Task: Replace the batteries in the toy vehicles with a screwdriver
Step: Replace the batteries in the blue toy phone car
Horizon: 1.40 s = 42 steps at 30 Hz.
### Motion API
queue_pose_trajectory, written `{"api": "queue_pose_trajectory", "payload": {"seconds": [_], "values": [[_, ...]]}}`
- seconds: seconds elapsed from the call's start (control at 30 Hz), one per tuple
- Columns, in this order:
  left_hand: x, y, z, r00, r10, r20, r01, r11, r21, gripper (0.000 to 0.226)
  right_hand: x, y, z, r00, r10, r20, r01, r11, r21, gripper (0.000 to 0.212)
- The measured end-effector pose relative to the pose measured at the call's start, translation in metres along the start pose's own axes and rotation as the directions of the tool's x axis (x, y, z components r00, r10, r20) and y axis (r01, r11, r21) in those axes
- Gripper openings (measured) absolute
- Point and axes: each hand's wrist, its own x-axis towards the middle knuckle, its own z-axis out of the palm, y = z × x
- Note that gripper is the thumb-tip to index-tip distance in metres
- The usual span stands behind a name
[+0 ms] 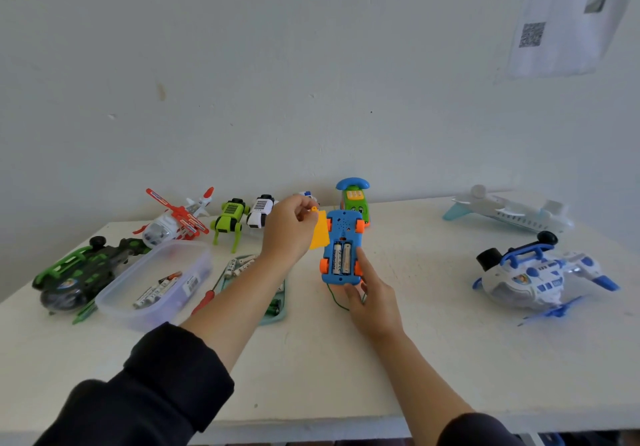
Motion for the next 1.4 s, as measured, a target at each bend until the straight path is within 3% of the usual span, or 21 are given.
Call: {"api": "queue_pose_trajectory", "payload": {"seconds": [0.2,0.47,1.4], "values": [[-0.01,0.001,0.008,0.982,0.004,0.189,0.015,0.995,-0.099,0.007,0.0,0.001,0.001,1.0,0.013,-0.008,-0.013,1.0,0.018,0.064],[-0.017,-0.011,0.021,0.954,0.046,0.298,-0.057,0.998,0.028,0.014,0.0,0.001,-0.001,0.999,0.032,0.008,-0.032,0.999,-0.014,0.059],[-0.014,-0.013,0.024,0.943,0.046,0.331,-0.075,0.994,0.075,0.017,0.001,0.004,-0.001,0.999,0.022,0.028,-0.02,0.998,-0.054,0.066]]}}
